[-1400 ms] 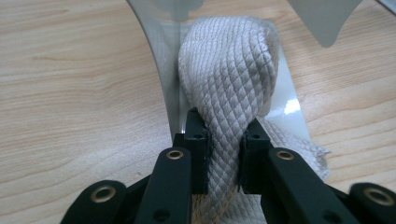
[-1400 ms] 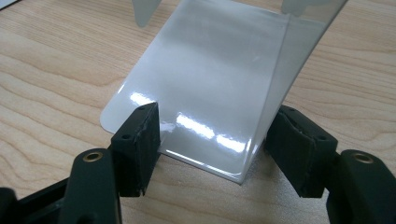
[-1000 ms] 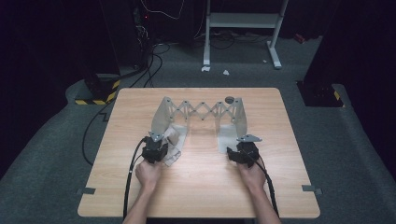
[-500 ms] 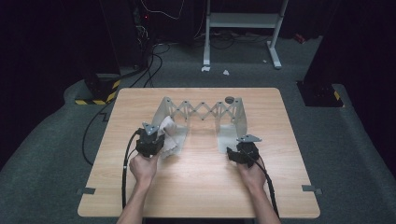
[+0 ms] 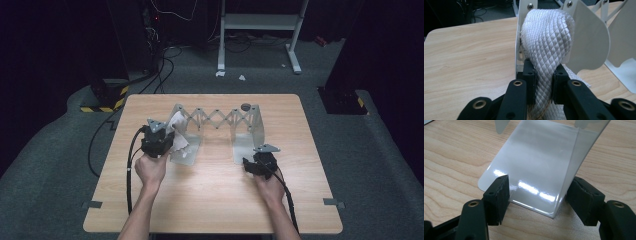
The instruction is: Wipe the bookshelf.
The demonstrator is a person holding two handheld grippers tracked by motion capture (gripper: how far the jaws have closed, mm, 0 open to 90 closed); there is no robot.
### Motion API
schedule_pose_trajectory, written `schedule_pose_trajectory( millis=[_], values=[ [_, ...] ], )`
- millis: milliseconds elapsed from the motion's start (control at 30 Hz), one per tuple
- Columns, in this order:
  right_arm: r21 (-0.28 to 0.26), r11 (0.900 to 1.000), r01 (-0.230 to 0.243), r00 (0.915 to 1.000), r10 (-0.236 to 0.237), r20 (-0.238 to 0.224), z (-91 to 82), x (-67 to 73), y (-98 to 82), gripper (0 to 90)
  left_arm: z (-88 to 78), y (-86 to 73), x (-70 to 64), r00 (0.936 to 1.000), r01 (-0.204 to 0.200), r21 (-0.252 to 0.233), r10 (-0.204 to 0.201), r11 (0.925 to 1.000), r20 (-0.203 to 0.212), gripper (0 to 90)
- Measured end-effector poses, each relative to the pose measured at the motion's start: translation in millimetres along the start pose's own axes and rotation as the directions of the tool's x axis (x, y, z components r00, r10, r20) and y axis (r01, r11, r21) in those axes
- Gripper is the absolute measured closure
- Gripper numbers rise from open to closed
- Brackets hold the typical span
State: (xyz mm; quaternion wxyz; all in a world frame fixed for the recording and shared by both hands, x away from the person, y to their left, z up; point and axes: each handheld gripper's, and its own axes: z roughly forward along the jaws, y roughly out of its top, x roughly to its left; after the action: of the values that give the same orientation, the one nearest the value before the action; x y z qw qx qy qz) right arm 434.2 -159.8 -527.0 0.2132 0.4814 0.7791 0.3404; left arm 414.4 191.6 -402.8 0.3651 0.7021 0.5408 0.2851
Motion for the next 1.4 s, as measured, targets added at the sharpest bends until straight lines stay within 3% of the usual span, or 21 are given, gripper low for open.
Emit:
schedule_pose_trajectory(
  millis=[167, 400, 733, 933, 1233, 1400],
  values=[
    [0.0, 1.0, 0.0, 1.0, 0.0, 0.0, 0.1, -0.1, 0.0, 35.0, 8.7, 7.3, -3.0, 0.9999, -0.016, 0.013, 0.016, 0.9998, 0.005, 77.5],
    [0.0, 1.0, 0.003, 1.0, -0.003, 0.0, 0.1, -0.1, 0.0, 34.9, 20.8, 4.4, -8.0, 0.9992, -0.038, 0.026, 0.038, 0.9989, -0.007, 77.5],
    [0.0, 1.0, 0.002, 1.0, -0.002, 0.0, 0.0, 0.0, 0.0, 34.9, 34.7, -6.8, -13.2, 0.9991, -0.043, 0.046, 0.043, 0.998, 0.002, 77.5],
    [0.0, 1.0, 0.0, 1.0, 0.0, -0.002, 0.0, -0.2, 0.0, 34.9, 48.6, -19.6, -13.7, 0.9996, -0.027, 0.085, 0.026, 0.996, 0.009, 77.5],
    [0.0, 1.0, 0.001, 1.0, -0.001, -0.001, 0.0, 0.0, 0.0, 34.9, 72.7, -37.6, -16.8, 0.9998, -0.019, 0.146, 0.019, 0.9891, 0.002, 77.6],
    [0.0, 1.0, 0.001, 1.0, -0.001, -0.001, 0.0, 0.0, 0.0, 34.9, 77.0, -40.2, -18.0, 0.9996, -0.023, 0.146, 0.025, 0.989, -0.011, 77.7]
  ],
)
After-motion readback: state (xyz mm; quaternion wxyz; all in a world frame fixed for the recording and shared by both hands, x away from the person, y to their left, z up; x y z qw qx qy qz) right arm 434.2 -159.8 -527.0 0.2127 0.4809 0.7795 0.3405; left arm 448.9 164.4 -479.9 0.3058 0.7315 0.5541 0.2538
